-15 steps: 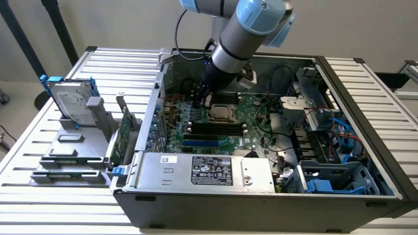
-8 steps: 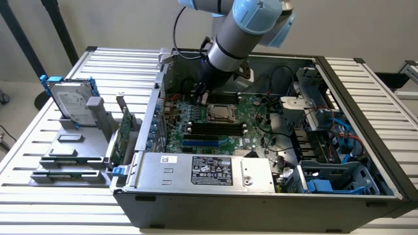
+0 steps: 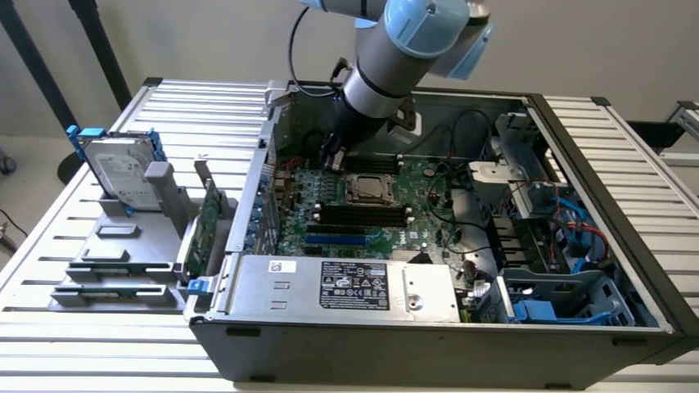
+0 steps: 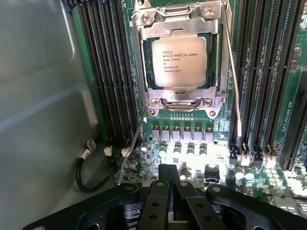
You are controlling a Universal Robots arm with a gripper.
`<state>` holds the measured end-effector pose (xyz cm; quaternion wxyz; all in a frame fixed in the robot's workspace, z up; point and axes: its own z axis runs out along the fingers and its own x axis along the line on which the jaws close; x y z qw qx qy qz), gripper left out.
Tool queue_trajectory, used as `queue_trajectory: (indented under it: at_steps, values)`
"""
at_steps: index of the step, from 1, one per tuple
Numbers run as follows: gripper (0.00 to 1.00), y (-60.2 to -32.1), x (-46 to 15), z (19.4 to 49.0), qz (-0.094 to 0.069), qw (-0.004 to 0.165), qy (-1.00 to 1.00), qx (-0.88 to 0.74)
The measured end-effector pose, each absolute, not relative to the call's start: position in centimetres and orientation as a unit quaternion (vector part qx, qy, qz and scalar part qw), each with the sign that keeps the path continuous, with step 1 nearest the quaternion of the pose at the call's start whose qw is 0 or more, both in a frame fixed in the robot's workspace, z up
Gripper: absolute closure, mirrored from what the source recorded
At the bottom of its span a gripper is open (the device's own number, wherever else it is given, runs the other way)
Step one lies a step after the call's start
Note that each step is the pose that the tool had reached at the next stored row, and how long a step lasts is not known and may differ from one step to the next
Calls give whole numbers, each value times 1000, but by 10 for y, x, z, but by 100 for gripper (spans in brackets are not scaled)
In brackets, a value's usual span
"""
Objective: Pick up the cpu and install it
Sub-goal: 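Install the first cpu locking lever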
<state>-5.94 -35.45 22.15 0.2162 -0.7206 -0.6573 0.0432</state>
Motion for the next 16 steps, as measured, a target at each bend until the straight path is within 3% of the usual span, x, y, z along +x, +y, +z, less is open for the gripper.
queue_trajectory:
  at_steps: [16]
  values:
    - [89,-354,-65,221,36,221,-618,-754]
